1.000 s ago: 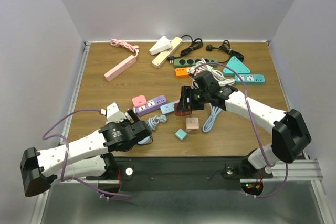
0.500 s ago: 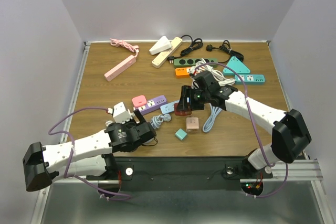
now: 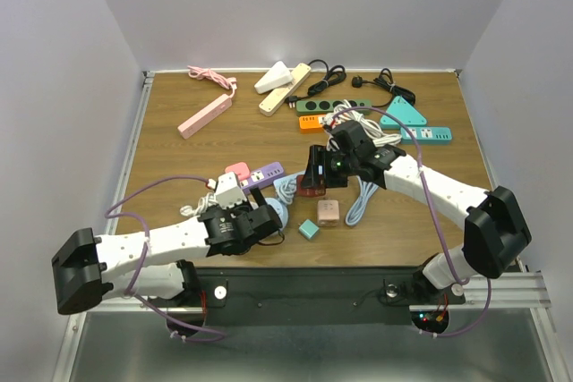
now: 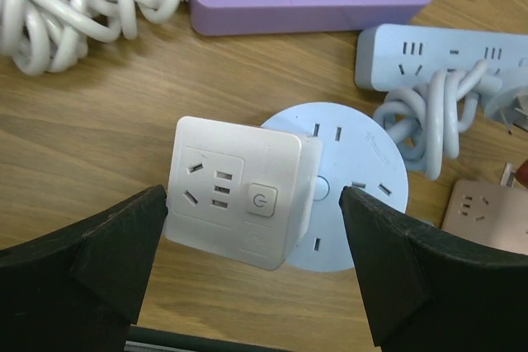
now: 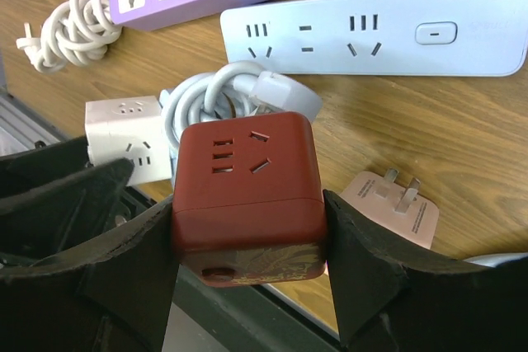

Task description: Insert the plug

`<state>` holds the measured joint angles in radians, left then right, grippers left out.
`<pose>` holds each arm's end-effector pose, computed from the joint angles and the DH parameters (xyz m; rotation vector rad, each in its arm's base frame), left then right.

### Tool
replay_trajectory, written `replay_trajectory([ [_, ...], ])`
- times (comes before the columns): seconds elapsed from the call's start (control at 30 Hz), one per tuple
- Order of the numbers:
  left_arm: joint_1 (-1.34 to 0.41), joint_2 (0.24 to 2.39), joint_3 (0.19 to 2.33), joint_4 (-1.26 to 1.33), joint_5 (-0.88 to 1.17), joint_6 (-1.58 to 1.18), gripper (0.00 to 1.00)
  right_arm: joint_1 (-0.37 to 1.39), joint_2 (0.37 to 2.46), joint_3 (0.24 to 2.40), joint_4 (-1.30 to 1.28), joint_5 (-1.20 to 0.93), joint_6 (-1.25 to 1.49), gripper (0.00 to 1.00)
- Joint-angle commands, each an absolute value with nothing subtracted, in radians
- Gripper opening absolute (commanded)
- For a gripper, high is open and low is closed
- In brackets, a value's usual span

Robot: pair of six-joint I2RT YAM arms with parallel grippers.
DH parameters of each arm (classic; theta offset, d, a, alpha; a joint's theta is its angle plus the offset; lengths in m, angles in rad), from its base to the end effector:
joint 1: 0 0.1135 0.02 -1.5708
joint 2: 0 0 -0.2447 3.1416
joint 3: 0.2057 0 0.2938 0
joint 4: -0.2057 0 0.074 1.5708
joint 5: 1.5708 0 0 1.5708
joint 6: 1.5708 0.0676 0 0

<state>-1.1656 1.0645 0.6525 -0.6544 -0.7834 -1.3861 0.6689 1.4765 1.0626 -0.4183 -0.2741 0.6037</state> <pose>0.1415 -0.2089 0.1606 -0.4840 2.2027 -0.2837 0.2852 0.2488 0.1935 -0.2205 2.5603 0.8748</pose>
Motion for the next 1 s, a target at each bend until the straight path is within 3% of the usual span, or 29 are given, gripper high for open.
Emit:
replay_trajectory([
  [0.0, -1.178, 1.055, 0.684, -0.604, -0.683, -1.362, 0.98, 0.686, 1.425, 1.086, -0.4, -0.288, 0.629, 0.0],
  [0.5, -1.157, 0.798, 0.692, -0.634, -0.761, -1.29, 0.99, 0.801, 1.499, 1.235, -0.551, -0.255, 0.63, 0.0],
  [0.97, -1.026, 0.643, 0.446, -0.256, -0.522, -0.962, 0.99, 0.899, 1.617, 1.354, -0.807, -0.235, 0.673, 0.0],
])
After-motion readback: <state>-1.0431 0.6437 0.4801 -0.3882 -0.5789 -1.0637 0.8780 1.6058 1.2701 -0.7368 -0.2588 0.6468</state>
